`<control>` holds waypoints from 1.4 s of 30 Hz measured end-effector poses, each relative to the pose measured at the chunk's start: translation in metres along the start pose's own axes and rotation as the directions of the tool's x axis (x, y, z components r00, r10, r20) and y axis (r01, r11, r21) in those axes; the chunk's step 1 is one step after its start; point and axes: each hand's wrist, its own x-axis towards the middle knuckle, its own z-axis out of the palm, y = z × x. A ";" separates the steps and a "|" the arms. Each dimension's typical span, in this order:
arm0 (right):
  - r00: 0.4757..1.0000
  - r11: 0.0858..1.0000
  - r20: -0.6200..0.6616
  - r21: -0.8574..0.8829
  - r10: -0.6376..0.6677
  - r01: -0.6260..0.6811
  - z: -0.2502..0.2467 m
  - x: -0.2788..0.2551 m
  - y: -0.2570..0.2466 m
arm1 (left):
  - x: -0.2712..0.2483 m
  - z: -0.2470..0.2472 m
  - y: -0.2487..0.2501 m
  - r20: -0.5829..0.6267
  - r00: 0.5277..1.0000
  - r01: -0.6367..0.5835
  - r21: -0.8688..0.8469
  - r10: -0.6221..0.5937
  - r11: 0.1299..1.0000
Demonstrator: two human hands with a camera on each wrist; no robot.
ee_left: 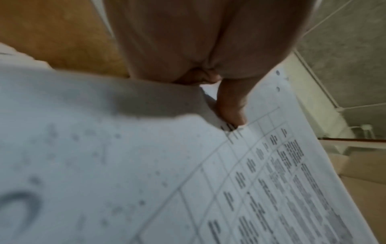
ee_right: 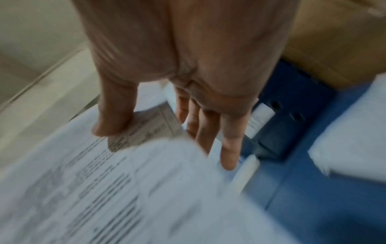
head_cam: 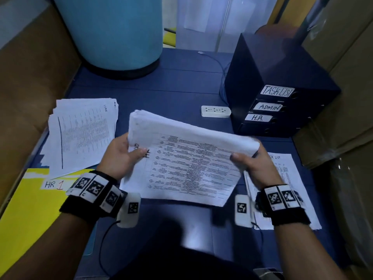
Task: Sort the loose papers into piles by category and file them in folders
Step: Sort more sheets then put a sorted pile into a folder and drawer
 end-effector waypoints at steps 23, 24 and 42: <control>0.982 0.965 -0.183 -0.250 0.039 -0.084 0.020 0.008 0.110 | -0.011 0.036 -0.085 -0.300 0.945 0.162 0.097 -0.126 0.982; 0.984 0.976 -0.179 -0.208 0.024 -0.062 0.018 0.007 0.100 | -0.010 0.037 -0.081 -0.307 0.947 0.130 0.111 -0.090 0.985; 0.985 0.965 0.056 -0.197 -0.164 0.172 0.034 -0.010 -0.016 | 0.009 0.018 -0.006 -0.282 0.893 -0.273 0.277 0.350 0.921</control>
